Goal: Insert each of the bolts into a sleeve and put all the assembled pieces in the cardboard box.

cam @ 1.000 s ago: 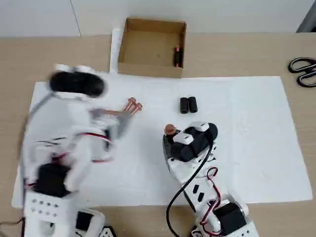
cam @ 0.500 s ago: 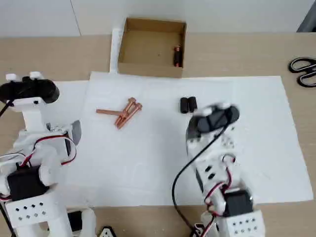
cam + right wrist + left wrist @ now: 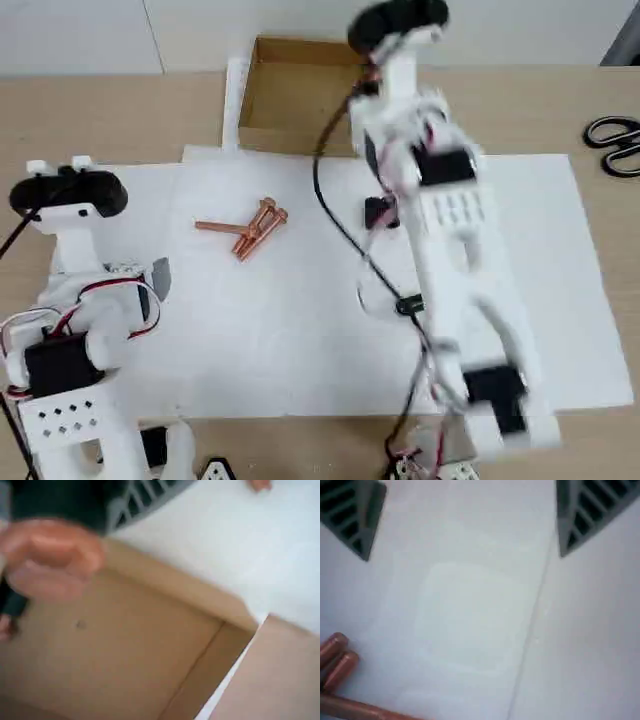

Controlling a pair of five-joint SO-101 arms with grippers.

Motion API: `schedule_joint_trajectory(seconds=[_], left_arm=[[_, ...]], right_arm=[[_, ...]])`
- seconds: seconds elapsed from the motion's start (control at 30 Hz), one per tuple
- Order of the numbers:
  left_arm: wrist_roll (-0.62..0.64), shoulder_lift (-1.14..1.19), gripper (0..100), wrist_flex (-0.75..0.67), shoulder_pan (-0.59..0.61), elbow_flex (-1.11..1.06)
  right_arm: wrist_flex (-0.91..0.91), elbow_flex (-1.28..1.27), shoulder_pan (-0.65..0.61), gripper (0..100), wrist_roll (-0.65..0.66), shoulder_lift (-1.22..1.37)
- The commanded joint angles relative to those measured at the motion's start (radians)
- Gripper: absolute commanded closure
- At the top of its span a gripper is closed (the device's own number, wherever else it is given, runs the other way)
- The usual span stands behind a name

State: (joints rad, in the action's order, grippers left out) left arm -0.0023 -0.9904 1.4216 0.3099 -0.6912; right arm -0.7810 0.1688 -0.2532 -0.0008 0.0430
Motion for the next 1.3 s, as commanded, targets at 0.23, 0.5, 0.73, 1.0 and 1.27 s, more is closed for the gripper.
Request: schedule_joint_trajectory(seconds=[0.23, 0.5, 0.73, 1.0, 1.27], left_arm=[[0.008, -0.014, 77, -0.002, 0.003, -0.01], [0.008, -0.014, 77, -0.002, 0.003, -0.01], [0.008, -0.014, 77, -0.002, 0.003, -0.01], [0.006, -0.014, 77, -0.002, 0.003, -0.01], [0.006, -0.014, 77, -0.002, 0.003, -0.01]], right_arm=[[0.028, 0.85, 0.004, 99.5, 0.002, 0.697], [0.028, 1.303, -0.024, 99.5, 0.005, 1.082], [0.019, 1.452, -0.035, 99.1, 0.005, 1.264], [0.019, 1.455, -0.039, 88.5, 0.003, 1.316], [0.019, 1.459, -0.044, 84.3, 0.006, 1.31]])
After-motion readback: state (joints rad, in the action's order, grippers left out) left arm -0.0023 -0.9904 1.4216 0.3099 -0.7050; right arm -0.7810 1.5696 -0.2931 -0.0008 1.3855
